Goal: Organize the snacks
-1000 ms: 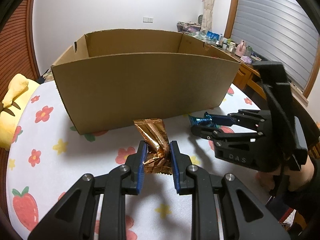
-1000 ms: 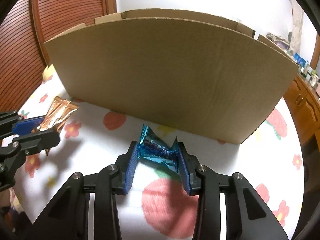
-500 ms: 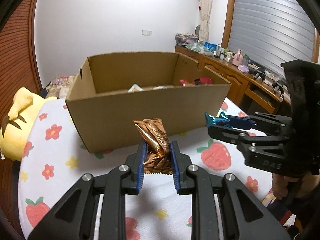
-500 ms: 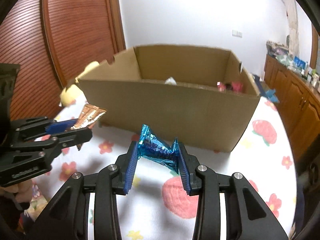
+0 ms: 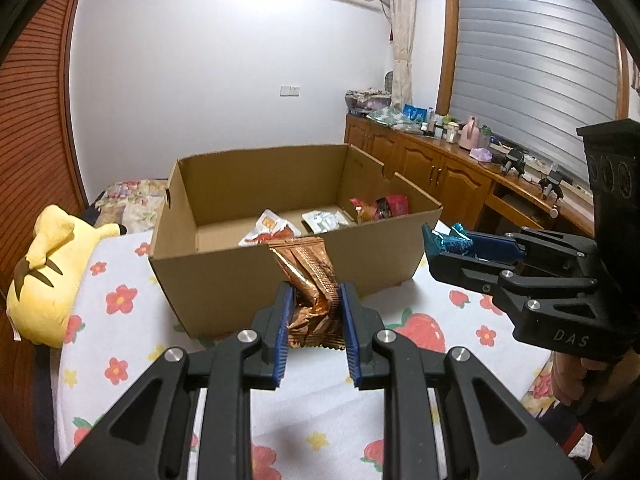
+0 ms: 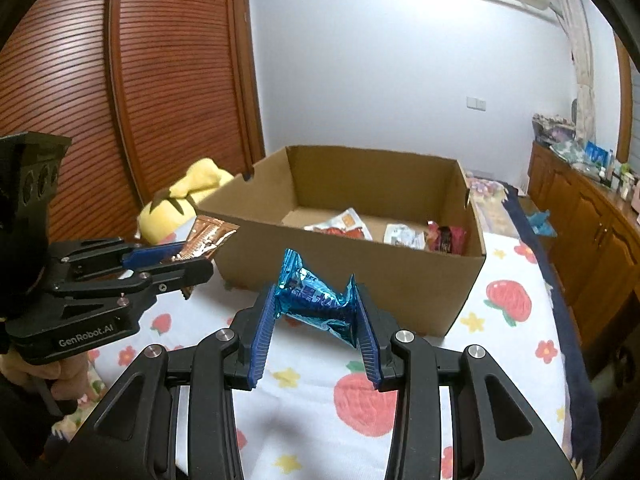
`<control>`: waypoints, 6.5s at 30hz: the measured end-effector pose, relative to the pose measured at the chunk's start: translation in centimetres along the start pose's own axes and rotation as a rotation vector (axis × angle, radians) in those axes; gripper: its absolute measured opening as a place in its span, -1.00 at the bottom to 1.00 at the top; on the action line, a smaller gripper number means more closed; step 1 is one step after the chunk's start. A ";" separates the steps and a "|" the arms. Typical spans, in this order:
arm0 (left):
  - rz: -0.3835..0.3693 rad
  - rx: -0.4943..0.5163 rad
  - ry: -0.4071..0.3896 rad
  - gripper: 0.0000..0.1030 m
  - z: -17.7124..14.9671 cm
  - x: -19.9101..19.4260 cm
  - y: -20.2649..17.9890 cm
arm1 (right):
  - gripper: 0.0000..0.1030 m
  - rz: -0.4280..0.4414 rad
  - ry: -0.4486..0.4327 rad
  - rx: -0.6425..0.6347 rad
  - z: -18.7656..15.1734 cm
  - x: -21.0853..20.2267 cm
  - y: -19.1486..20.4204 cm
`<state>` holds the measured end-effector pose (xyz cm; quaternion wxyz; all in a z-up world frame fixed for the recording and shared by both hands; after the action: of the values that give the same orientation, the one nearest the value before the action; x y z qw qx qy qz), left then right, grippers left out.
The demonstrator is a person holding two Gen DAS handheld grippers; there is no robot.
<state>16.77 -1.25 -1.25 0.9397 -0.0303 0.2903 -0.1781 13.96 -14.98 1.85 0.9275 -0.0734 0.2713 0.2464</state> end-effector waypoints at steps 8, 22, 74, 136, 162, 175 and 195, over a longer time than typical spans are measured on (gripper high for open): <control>0.013 0.031 -0.034 -0.58 2.3 -0.2 -0.3 | -0.26 -0.011 -0.049 -0.017 2.3 -0.8 -0.3; 0.054 0.014 0.000 -0.57 4.0 4.3 1.9 | -0.26 -0.012 -0.063 -0.023 4.6 1.9 -1.2; 0.146 -0.025 0.021 0.28 9.7 12.0 7.8 | -0.16 -0.028 0.162 -0.018 9.5 15.7 -7.5; 0.213 -0.005 -0.236 0.93 5.8 -3.8 0.3 | 1.00 -0.183 -0.186 0.059 5.5 -3.3 -3.9; 0.259 -0.042 -0.195 0.93 -0.4 -6.0 0.5 | 1.00 -0.204 -0.187 0.108 0.1 -6.3 -2.2; 0.265 -0.055 -0.180 0.93 -1.2 -5.8 0.9 | 1.00 -0.207 -0.173 0.108 -0.2 -6.0 -2.2; 0.257 -0.050 -0.189 0.93 -1.2 -6.4 0.7 | 1.00 -0.211 -0.174 0.109 -0.6 -6.2 -2.3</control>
<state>11.44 1.72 1.08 0.9768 -0.0330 0.2067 -0.0457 10.29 -19.69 4.74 0.9710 -0.0295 0.1934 0.1377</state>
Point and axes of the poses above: each gripper's, at about its wrist camera, not at the fingertips, and x roughly the way its jaws point, y to its left, z to its top, the point moved 3 cm from there along x, roughly the way its jaws point, and after that the axes turned 5 degrees about -x, right-handed, at the moved point
